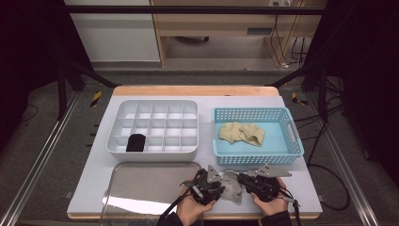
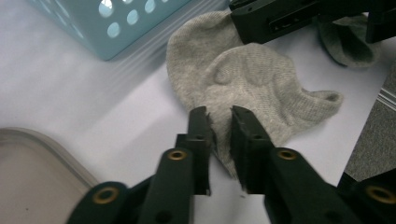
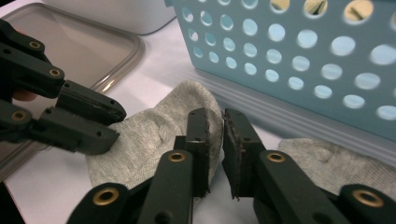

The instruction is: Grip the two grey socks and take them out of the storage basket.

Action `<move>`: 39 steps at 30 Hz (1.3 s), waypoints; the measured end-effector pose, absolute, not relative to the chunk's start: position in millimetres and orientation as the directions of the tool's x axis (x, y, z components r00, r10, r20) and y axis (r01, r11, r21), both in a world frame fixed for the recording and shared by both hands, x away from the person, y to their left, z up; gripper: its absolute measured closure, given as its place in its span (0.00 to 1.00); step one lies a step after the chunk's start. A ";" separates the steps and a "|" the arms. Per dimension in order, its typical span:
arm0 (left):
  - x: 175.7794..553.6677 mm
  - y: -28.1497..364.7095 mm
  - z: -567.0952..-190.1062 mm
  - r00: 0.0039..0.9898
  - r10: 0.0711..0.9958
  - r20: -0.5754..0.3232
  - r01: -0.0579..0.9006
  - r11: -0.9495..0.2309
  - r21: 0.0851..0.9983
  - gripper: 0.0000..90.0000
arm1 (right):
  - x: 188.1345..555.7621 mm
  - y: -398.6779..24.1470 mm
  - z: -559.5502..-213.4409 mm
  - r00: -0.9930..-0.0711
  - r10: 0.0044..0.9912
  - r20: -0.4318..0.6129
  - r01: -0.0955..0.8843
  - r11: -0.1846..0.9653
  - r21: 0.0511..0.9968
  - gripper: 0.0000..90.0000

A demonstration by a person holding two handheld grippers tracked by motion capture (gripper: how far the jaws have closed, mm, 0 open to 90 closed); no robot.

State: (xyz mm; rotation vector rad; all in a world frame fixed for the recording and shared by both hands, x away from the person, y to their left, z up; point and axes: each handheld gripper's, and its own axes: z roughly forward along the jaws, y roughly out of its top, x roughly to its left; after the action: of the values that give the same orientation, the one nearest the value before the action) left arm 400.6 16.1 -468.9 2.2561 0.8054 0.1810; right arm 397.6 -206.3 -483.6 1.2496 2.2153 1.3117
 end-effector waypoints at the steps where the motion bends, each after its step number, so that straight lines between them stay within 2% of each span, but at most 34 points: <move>1: 400.8 16.0 -469.3 0.795 0.597 -0.106 0.498 -0.543 0.676 0.91 | 398.0 -206.2 -483.9 -0.586 0.790 0.180 0.539 0.214 0.815 0.93; 6: 399.5 17.3 -468.8 0.800 0.590 -0.106 0.488 -0.538 0.687 0.96 | 398.6 -207.2 -484.9 -0.575 0.794 0.197 0.556 0.202 0.806 0.98; 16: 388.2 54.6 -450.7 0.771 0.625 -0.118 0.468 -0.432 0.771 0.97 | 395.2 -208.1 -479.0 -0.558 0.804 0.204 0.565 0.189 0.803 0.98; 22: 389.7 75.1 -455.5 0.731 0.663 -0.161 0.507 -0.370 0.779 0.97 | 394.2 -203.7 -479.9 -0.568 0.802 0.188 0.564 0.212 0.798 0.91; 25: 392.5 78.3 -455.0 0.718 0.670 -0.188 0.520 -0.337 0.785 0.97 | 391.7 -203.8 -476.3 -0.591 0.788 0.171 0.525 0.215 0.824 0.88; 32: 398.1 74.4 -446.2 0.706 0.684 -0.180 0.502 -0.305 0.809 0.97 | 382.6 -193.9 -469.4 -0.675 0.719 0.165 0.456 0.231 0.860 0.84; 39: 408.0 71.8 -443.5 0.672 0.718 -0.180 0.498 -0.258 0.828 0.97 | 377.7 -187.7 -466.7 -0.709 0.684 0.171 0.431 0.228 0.873 0.78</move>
State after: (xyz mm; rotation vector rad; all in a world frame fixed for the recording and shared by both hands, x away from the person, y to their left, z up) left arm 408.0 71.8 -443.5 1.9218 0.9498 0.2874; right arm 377.7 -187.7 -466.7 1.0498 2.2544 1.4745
